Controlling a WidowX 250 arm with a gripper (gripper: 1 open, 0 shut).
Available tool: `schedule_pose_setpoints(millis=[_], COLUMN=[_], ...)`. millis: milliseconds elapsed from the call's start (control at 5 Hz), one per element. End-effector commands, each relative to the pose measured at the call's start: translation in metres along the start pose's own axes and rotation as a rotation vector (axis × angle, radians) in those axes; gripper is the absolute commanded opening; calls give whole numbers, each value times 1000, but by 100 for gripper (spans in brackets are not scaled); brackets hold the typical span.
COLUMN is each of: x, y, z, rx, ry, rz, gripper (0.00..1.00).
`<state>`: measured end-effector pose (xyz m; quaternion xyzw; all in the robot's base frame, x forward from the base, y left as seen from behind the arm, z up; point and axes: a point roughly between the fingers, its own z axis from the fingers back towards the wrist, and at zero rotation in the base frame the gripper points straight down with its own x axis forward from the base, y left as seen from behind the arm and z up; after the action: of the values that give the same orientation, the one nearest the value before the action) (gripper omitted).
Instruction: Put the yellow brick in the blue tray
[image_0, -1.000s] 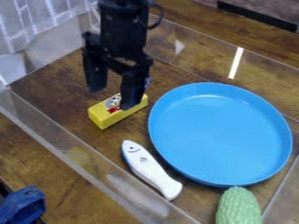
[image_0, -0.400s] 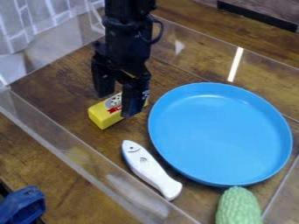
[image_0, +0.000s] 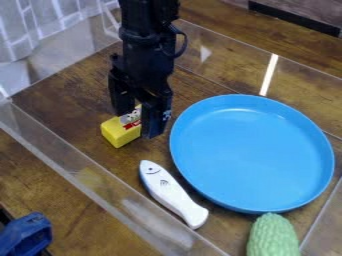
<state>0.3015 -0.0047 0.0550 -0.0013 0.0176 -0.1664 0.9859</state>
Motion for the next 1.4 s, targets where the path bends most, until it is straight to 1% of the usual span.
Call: schedule_pose_setpoints(millis=[0,200,600,800,1200], x=[4,3,4,6,11], y=[5,8,16,18,24], z=[9,10,10,7,8], rx=[13,11,10,7,7], ry=[-40,-41,-54,-65,-83], rz=[3,7,10,12,21], gripper=[100,100,100,100,100])
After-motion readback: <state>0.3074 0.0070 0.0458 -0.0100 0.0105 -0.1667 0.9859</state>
